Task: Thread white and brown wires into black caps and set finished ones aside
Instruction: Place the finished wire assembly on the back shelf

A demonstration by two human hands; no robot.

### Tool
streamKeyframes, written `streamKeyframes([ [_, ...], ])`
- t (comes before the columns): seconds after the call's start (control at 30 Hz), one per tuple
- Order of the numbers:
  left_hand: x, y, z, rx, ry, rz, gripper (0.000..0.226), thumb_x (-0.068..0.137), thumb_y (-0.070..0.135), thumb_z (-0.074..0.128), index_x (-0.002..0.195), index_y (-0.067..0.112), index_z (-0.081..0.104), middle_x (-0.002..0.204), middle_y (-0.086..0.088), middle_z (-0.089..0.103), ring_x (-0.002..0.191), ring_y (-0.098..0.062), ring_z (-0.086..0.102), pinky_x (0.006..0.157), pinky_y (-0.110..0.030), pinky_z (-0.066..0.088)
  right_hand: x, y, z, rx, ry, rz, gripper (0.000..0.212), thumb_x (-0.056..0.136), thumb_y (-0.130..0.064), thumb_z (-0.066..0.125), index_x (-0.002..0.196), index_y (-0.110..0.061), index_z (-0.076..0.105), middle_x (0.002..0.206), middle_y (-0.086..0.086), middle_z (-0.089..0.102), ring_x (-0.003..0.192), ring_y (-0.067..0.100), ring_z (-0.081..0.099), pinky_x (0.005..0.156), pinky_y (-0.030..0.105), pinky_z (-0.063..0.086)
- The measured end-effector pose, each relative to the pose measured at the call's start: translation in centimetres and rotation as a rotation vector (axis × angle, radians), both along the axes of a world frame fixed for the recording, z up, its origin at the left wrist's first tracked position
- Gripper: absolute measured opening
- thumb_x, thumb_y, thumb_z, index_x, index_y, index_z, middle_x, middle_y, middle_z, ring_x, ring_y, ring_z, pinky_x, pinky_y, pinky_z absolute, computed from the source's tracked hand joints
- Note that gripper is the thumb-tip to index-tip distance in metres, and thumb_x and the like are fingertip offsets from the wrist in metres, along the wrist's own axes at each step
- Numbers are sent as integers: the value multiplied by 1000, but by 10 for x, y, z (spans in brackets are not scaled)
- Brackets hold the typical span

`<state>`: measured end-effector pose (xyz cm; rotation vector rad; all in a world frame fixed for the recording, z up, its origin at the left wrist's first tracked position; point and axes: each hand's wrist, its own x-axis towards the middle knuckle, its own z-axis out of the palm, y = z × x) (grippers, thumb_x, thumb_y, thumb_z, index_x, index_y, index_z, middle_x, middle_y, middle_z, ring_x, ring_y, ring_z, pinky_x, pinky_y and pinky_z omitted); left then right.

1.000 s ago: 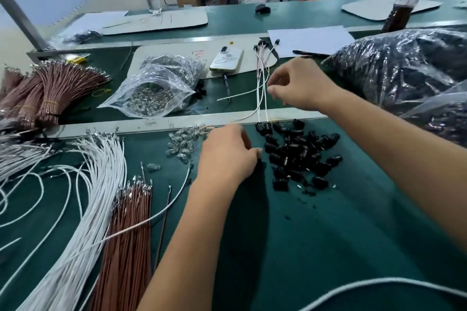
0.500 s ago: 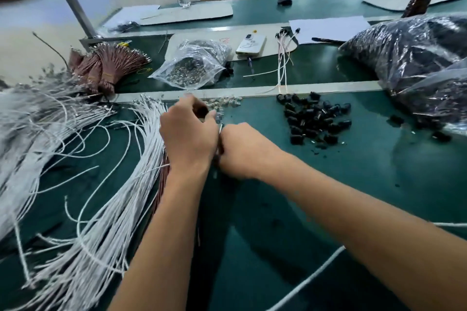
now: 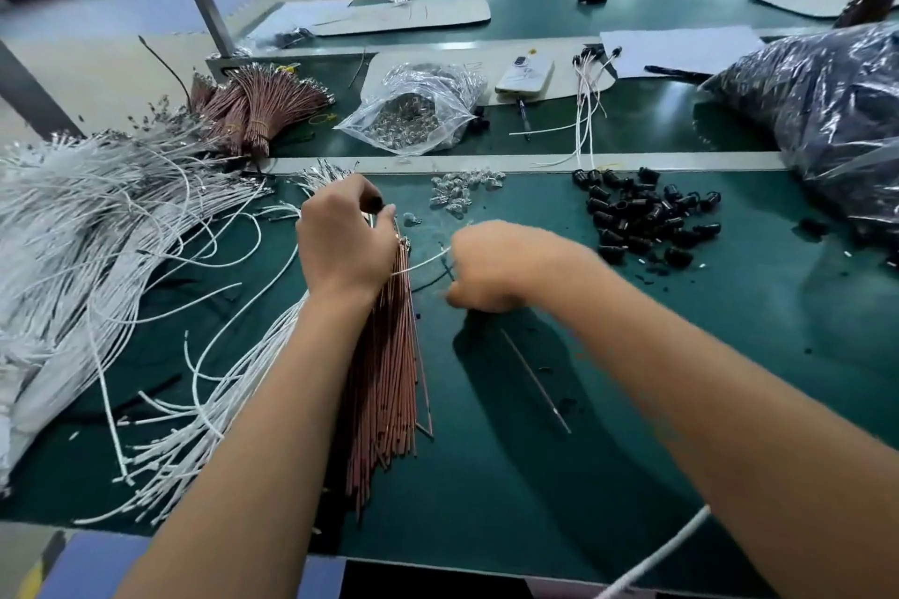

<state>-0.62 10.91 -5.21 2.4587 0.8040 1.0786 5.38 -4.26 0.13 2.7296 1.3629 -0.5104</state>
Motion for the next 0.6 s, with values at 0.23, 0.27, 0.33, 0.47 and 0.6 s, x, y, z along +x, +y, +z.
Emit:
streamKeyframes([
  [0.23, 31, -43, 31, -195, -223, 5, 17, 86, 32, 78, 89, 17, 71, 82, 5, 70, 73, -11, 62, 70, -21, 46, 72, -72, 5, 332, 426, -300, 23, 100, -13, 46, 82, -3, 58, 66, 10, 74, 46, 20, 49, 41, 21, 36],
  [0.27, 39, -59, 32, -291, -244, -42, 16, 86, 32, 79, 88, 19, 69, 81, 7, 68, 74, -10, 63, 73, -25, 53, 79, -79, 0, 482, 454, -402, 21, 99, -10, 44, 82, -6, 55, 68, 14, 74, 48, 20, 48, 42, 22, 34],
  [0.33, 53, -91, 29, -558, -235, -193, 16, 87, 28, 79, 85, 19, 67, 82, 2, 71, 76, -19, 70, 77, -37, 60, 87, -91, -10, 829, 524, -593, 19, 99, -5, 42, 82, -11, 50, 68, 14, 70, 42, 17, 44, 39, 19, 30],
  [0.47, 71, -145, 14, -978, -119, -600, 12, 90, 11, 75, 86, 8, 63, 82, -22, 74, 66, -31, 71, 60, -34, 58, 96, -110, -21, 1533, 711, -768, 18, 102, -2, 39, 90, -15, 44, 60, 5, 65, 42, 13, 43, 36, 19, 27],
  [0.6, 73, -153, 2, -1068, -164, -805, 7, 89, 1, 72, 91, -1, 66, 77, -17, 75, 57, -23, 67, 55, -26, 54, 96, -128, -28, 1829, 819, -736, 17, 106, -1, 37, 96, -15, 39, 67, 9, 68, 48, 14, 47, 41, 22, 31],
])
